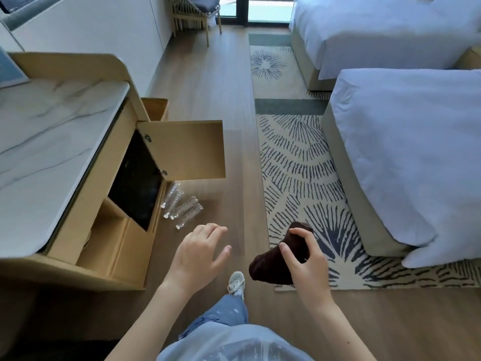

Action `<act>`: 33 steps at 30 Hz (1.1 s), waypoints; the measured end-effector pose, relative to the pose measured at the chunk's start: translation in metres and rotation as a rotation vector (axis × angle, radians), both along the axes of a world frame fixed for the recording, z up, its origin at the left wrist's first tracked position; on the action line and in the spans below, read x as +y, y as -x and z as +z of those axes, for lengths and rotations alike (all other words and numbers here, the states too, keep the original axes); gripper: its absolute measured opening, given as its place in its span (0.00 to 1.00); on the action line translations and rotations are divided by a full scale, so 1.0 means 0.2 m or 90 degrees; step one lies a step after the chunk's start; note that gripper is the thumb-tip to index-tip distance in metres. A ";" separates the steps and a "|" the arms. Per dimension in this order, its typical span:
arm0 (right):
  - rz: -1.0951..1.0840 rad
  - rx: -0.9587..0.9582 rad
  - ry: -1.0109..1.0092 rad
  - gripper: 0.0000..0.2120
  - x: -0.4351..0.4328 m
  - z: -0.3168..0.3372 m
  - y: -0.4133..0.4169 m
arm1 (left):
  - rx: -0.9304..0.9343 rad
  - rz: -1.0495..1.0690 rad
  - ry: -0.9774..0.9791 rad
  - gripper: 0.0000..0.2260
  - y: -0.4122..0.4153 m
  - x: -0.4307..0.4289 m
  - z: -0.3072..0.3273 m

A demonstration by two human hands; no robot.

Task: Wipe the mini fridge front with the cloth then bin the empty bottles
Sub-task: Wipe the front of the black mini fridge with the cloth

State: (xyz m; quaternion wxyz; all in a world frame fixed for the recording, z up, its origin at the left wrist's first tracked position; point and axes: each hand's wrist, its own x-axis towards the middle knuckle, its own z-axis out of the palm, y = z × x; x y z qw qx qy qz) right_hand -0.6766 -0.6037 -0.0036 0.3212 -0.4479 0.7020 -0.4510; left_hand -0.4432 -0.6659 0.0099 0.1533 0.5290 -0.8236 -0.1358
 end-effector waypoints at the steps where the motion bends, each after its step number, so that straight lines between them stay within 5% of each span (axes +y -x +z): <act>1: -0.006 0.004 0.007 0.13 -0.12 0.00 0.03 | -0.006 -0.003 0.003 0.16 0.02 -0.14 0.01; 9: -0.045 0.056 0.077 0.13 -1.07 0.20 0.30 | -0.012 -0.031 0.062 0.16 0.26 -1.16 0.22; 19: 0.011 0.036 0.072 0.14 -1.97 0.19 0.62 | -0.001 0.022 -0.018 0.17 0.58 -1.87 0.10; 26: 0.225 0.008 0.082 0.16 -2.75 0.19 0.87 | 0.029 0.233 -0.019 0.23 0.76 -2.31 0.09; 33: 0.537 0.005 0.107 0.18 -3.42 0.31 0.85 | 0.044 0.463 0.006 0.17 0.86 -2.56 0.19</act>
